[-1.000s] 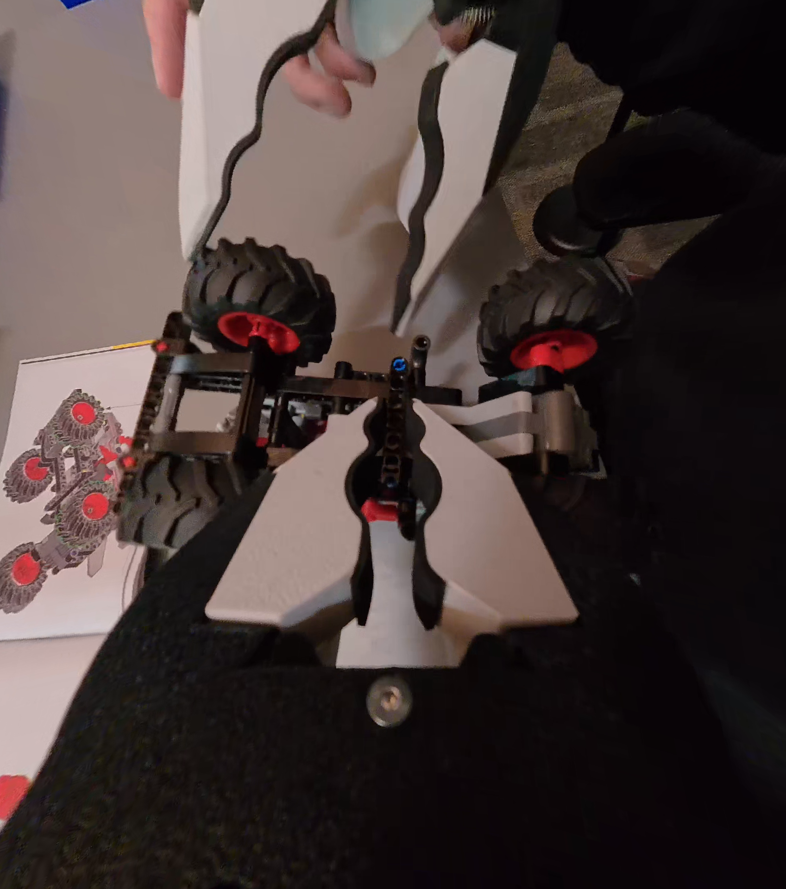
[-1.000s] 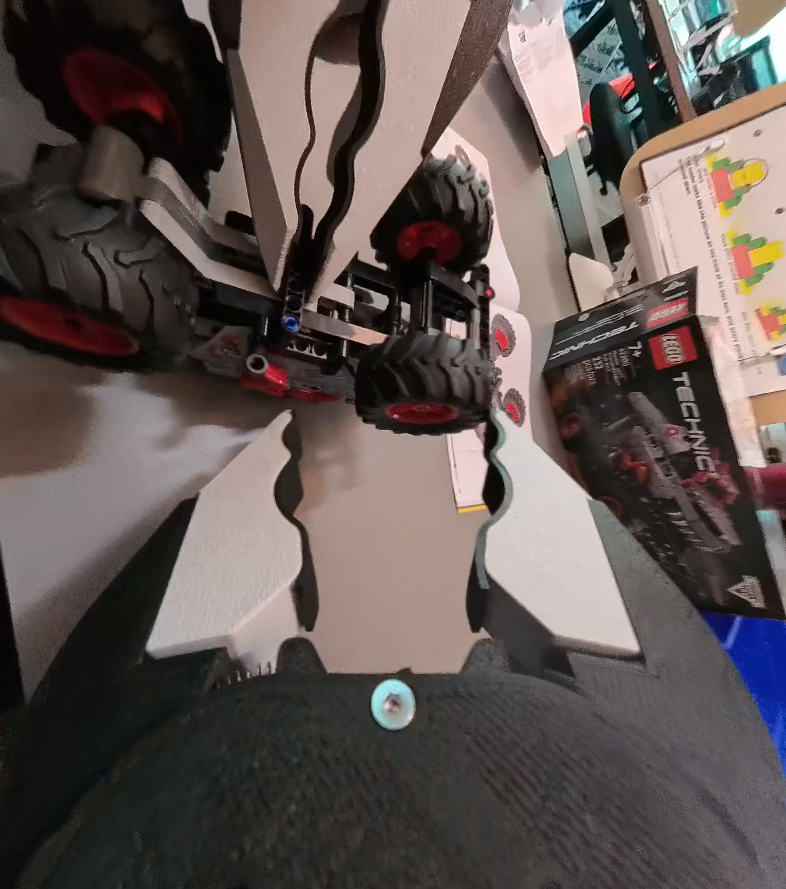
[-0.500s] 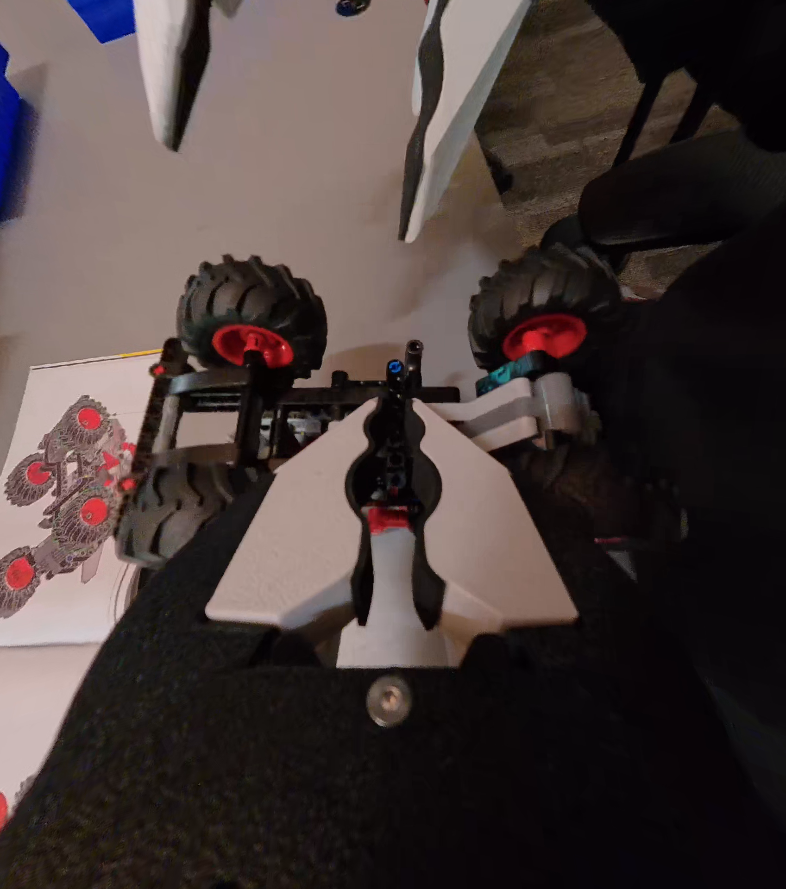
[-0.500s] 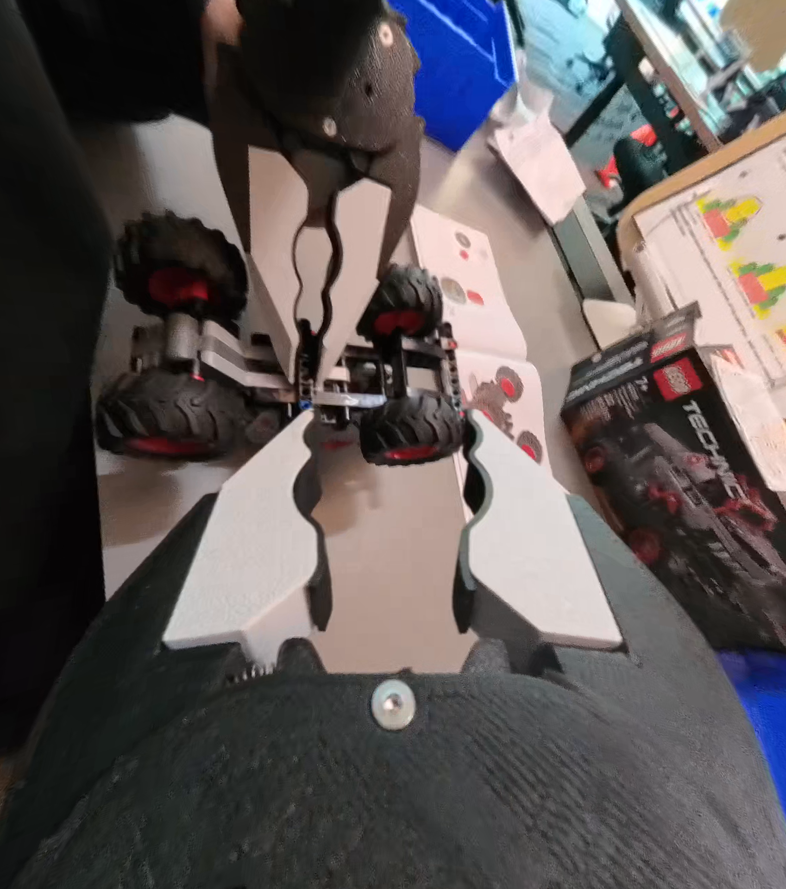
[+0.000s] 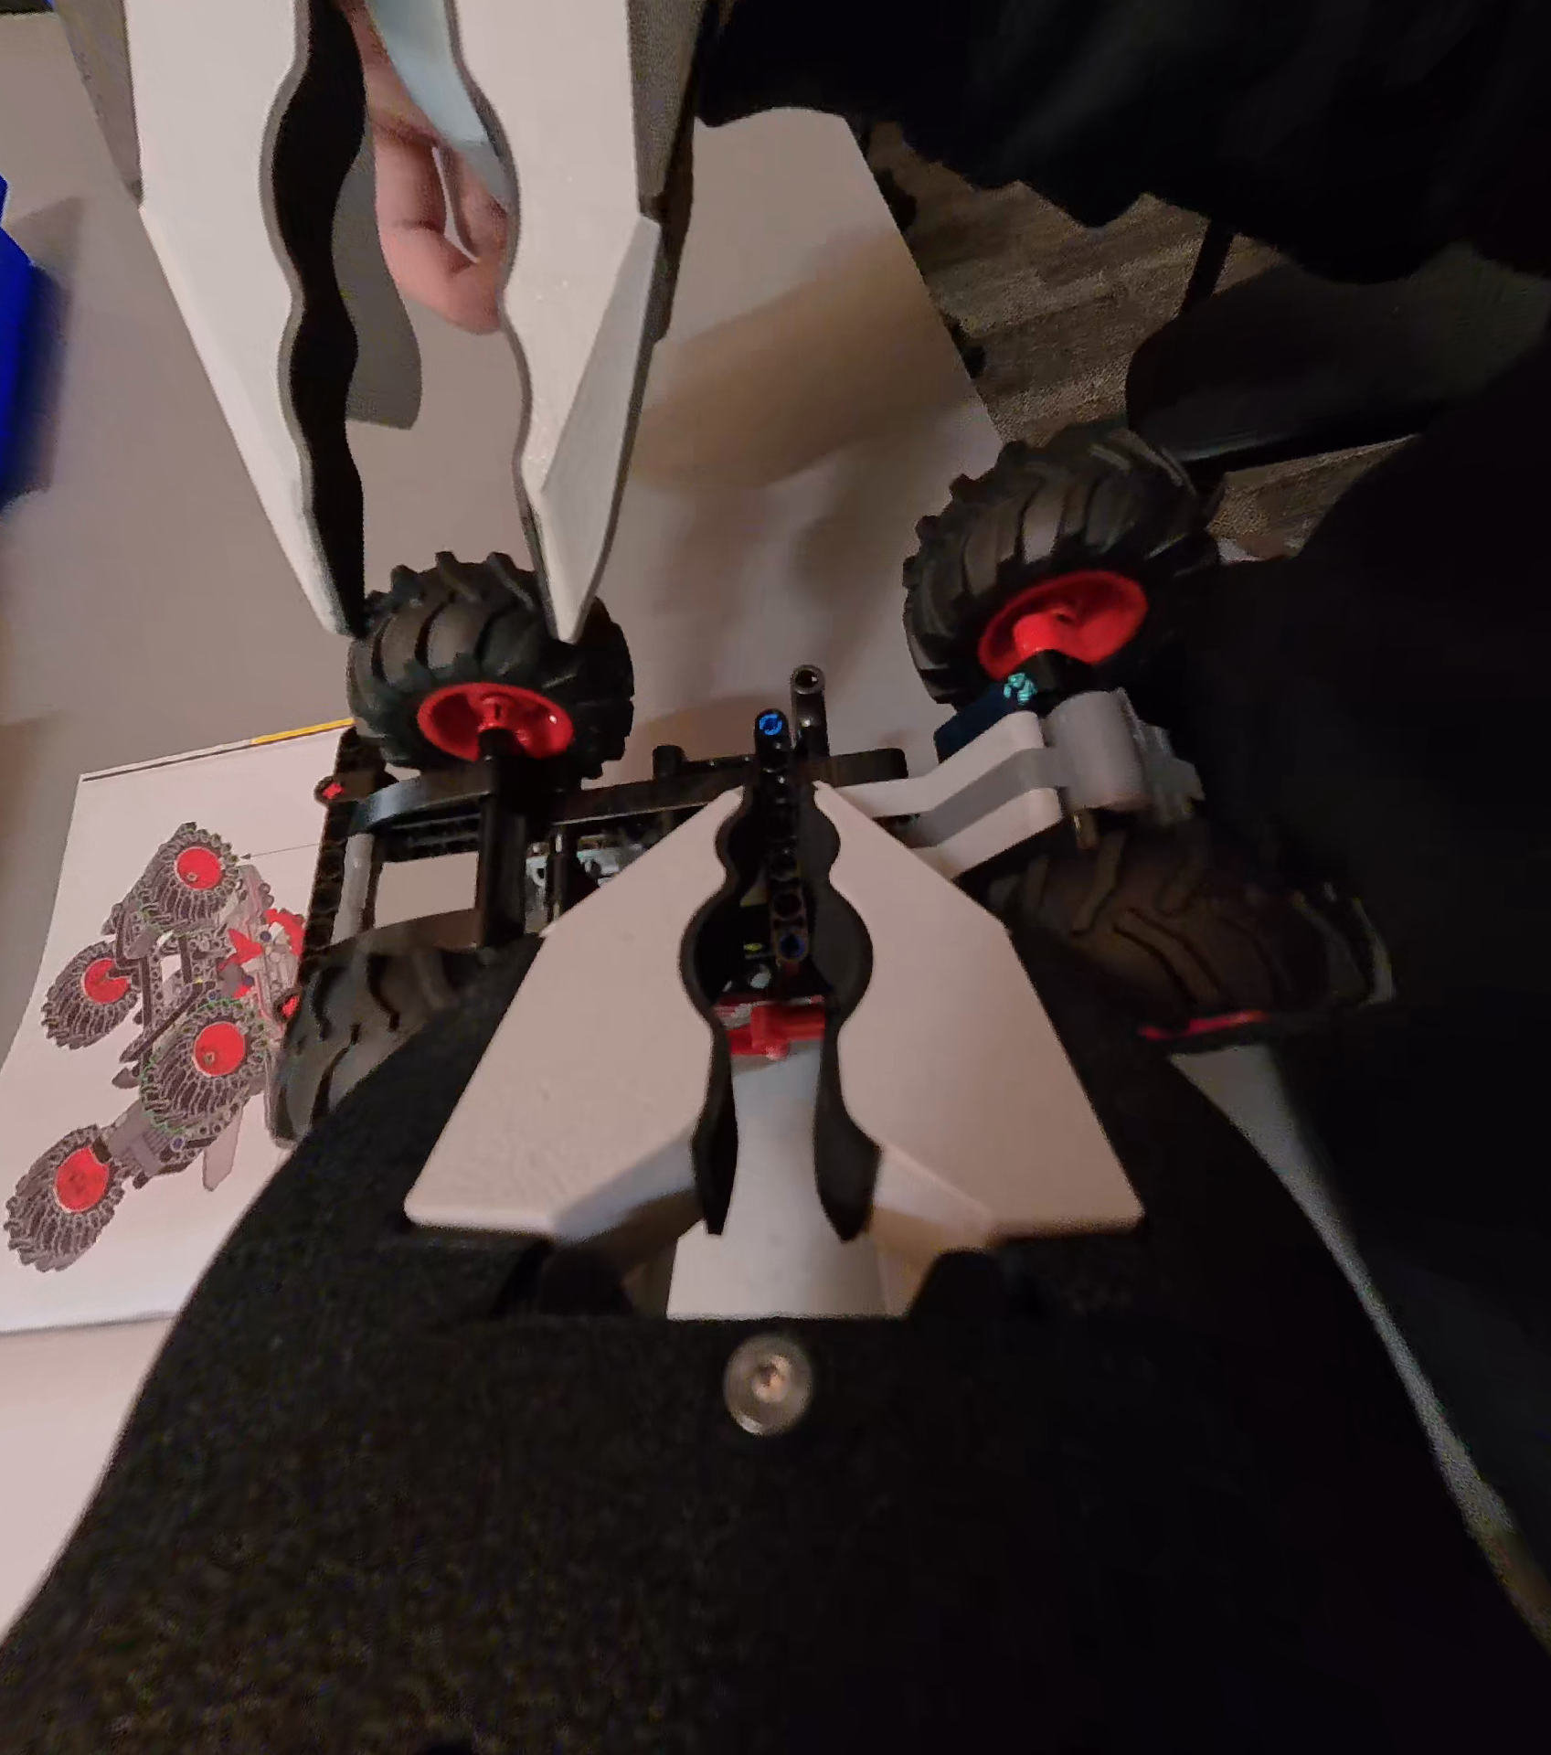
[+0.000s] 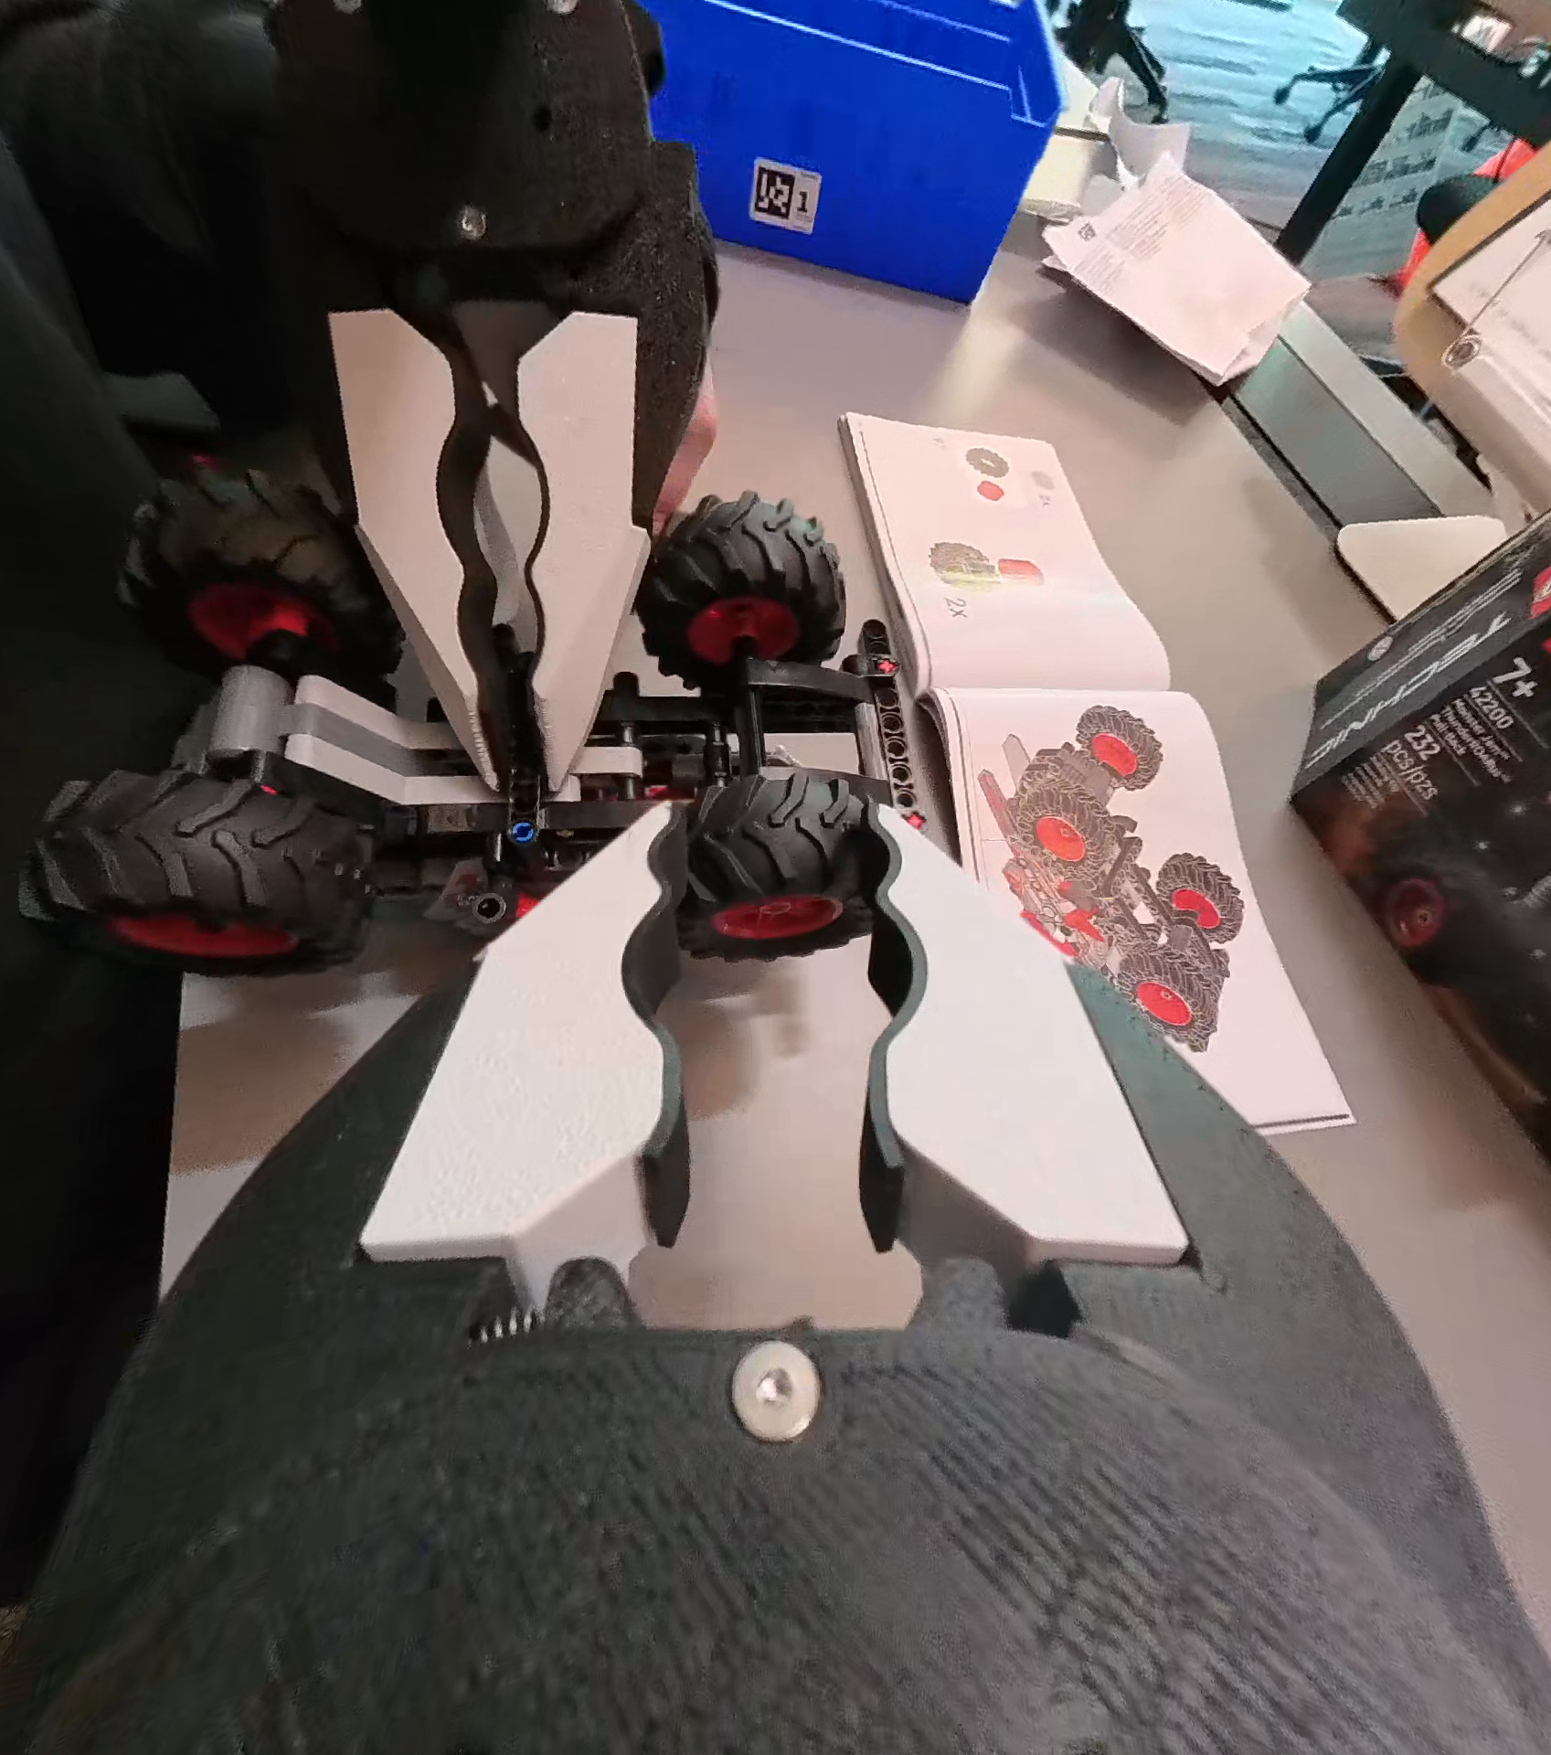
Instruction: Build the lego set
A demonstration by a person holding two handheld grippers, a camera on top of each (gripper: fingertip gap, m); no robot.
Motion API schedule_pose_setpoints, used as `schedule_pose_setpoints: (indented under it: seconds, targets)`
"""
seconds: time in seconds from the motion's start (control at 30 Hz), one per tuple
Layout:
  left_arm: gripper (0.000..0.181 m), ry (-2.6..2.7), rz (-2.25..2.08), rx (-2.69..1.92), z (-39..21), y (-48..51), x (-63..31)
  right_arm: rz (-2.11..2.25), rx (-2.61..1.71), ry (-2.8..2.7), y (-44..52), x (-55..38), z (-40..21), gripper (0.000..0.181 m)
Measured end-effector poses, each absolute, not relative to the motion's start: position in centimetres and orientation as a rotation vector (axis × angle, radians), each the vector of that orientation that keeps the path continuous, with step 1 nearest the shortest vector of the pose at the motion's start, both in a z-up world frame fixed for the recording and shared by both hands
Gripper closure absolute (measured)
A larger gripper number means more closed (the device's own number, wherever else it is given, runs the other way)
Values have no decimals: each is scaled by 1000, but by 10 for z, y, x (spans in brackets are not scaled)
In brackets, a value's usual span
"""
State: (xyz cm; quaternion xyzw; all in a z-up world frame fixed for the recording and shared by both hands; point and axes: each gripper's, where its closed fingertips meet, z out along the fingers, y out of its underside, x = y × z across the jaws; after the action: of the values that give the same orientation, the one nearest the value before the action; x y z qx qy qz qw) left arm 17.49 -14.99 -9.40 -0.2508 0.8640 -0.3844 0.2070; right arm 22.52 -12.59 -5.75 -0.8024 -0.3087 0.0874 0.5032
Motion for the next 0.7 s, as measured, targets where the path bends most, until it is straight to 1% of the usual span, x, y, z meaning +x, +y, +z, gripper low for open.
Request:
schedule_pose_setpoints:
  seconds: [0.03, 0.07, 0.13, 0.17, 0.3, 0.4, 0.47, 0.53, 0.7]
  targets:
    - [176, 2405, -1071, -704, -94, -150, 175, 215, -1940, -737, -125, 226, -58, 146]
    - [176, 2403, -1074, -711, -94, -149, 176, 219, -1939, -722, -123, 227, -57, 146]
    - [176, 2401, -1083, -714, -94, -149, 176, 211, -1933, -653, -117, 232, -56, 132]
    - [176, 2395, -1083, -721, -94, -148, 176, 209, -1926, -624, -115, 234, -55, 129]
    - [176, 2378, -1093, -770, -93, -147, 177, 197, -1870, -559, -112, 237, -52, 128]
    - [176, 2380, -1114, -794, -94, -151, 175, 315, -1871, -595, -122, 222, -63, 130]
    - [176, 2368, -1115, -814, -94, -151, 175, 270, -1918, -638, -123, 221, -77, 117]
    - [176, 2359, -1127, -836, -94, -150, 175, 142, -1960, -705, -122, 227, -88, 120]
    - [176, 2351, -1129, -838, -94, -151, 175, 154, -1994, -693, -122, 227, -88, 122]
